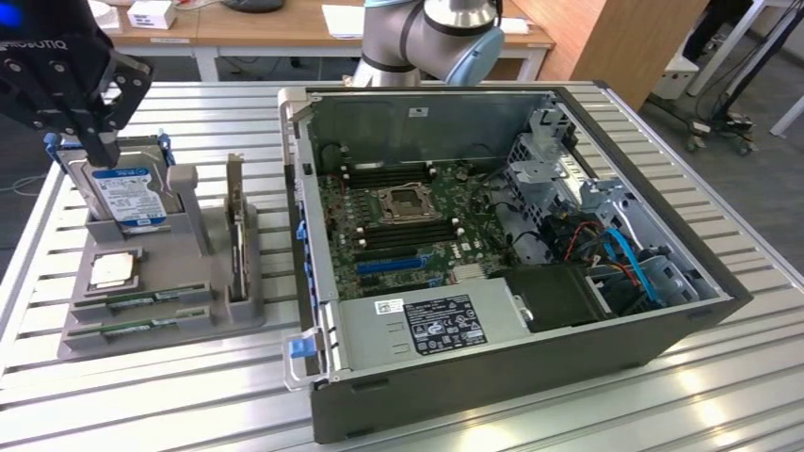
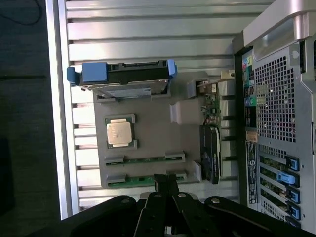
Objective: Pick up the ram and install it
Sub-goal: 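Reach for the ram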
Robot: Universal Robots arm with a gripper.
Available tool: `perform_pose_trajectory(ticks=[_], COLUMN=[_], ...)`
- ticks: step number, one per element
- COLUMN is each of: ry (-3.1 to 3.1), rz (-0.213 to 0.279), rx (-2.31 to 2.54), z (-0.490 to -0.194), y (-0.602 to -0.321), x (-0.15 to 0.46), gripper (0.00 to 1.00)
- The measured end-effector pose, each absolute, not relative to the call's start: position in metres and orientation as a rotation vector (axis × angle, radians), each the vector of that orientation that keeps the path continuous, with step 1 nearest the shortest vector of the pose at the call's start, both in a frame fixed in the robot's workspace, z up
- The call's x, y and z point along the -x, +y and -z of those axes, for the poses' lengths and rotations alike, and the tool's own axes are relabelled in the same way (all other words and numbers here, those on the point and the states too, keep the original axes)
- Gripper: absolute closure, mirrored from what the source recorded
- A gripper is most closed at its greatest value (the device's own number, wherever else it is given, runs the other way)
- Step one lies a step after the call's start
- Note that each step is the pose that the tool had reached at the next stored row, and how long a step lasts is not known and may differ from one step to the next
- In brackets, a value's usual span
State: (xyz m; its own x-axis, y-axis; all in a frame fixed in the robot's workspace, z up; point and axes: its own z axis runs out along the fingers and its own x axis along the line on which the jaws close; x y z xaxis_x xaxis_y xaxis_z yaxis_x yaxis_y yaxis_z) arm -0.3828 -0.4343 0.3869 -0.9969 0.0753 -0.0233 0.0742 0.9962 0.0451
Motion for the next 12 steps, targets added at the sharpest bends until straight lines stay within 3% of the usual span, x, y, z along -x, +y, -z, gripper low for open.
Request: perform_pose_trajectory(ticks=[12], ry=[3.114], rz=[-0.069], rx=[-0.117], z=[-0.3869], y=[-0.4380], x=[0.3840], gripper=[0.90])
